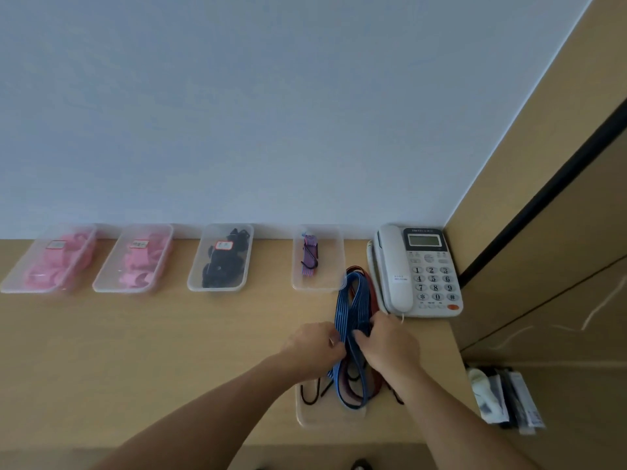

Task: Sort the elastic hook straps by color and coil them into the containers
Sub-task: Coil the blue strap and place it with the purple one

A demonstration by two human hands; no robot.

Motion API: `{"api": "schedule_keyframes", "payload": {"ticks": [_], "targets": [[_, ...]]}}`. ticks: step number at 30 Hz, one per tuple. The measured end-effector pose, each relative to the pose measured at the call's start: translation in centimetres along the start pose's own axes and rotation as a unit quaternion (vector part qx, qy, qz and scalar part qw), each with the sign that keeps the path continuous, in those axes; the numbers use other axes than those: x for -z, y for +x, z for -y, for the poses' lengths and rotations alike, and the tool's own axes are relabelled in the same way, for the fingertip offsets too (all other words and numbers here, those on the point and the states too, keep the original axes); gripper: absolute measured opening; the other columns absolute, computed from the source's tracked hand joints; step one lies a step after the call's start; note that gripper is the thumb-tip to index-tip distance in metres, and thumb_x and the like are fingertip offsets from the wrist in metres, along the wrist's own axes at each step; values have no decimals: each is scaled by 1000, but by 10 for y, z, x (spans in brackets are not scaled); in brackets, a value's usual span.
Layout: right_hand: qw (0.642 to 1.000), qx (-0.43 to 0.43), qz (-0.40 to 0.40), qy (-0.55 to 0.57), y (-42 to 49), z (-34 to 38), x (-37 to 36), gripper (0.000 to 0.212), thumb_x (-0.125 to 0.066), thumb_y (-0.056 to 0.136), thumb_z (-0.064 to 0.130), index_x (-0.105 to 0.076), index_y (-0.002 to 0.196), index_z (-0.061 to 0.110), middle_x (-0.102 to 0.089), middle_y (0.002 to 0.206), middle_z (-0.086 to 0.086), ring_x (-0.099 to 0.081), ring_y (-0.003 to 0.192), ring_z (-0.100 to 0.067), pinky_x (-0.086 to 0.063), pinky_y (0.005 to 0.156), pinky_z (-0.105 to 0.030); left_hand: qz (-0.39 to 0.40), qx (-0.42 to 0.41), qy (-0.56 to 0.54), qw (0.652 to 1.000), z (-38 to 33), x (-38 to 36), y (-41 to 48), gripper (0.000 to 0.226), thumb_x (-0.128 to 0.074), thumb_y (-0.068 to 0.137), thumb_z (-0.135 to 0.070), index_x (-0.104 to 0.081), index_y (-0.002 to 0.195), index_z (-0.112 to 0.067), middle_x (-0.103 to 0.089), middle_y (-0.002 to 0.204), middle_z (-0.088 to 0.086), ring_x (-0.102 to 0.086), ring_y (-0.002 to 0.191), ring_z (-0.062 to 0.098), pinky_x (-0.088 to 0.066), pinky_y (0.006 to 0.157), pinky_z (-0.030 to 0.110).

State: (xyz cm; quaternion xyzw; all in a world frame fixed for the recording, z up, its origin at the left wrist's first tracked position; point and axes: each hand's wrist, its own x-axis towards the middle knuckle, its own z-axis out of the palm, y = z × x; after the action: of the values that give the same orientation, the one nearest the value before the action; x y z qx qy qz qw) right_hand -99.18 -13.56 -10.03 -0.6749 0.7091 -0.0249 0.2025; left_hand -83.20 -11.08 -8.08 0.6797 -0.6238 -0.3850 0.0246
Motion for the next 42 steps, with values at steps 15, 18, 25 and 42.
{"api": "schedule_keyframes", "payload": {"ticks": [15,18,25,42], "targets": [[917,-93,-44,385,1,9,67,17,-70,78,27,-66,79,11,-68,68,0,-65,64,-19,-49,58,-33,-2,-39,28,999,-29,34,-12,30,-56,87,-29,-67,112,-17,-68,113,4,-63,101,23,-53,84,31],[885,-33,-55,461,-1,10,110,10,-70,83,22,-73,75,18,-70,65,6,-64,62,-7,-48,55,-21,-100,-79,6,992,-52,60,-14,42,-60,89,-28,-57,129,-16,-61,124,5,-59,110,20,-50,94,33],[801,65,4,595,-20,27,201,15,-67,92,19,-80,84,20,-76,81,-6,-65,71,-13,-49,67,-28,-199,-252,-14,947,-123,126,-28,48,-57,92,-34,-46,139,-31,-62,127,-8,-57,114,9,-43,93,22],[777,207,-28,594,-45,30,282,17,-76,81,1,-70,97,7,-71,74,-10,-58,55,-16,-50,56,-27,-80,-249,-374,890,-187,178,-81,12,-56,88,-4,-63,97,-5,-71,75,13,-67,63,32,-53,48,32]]}}
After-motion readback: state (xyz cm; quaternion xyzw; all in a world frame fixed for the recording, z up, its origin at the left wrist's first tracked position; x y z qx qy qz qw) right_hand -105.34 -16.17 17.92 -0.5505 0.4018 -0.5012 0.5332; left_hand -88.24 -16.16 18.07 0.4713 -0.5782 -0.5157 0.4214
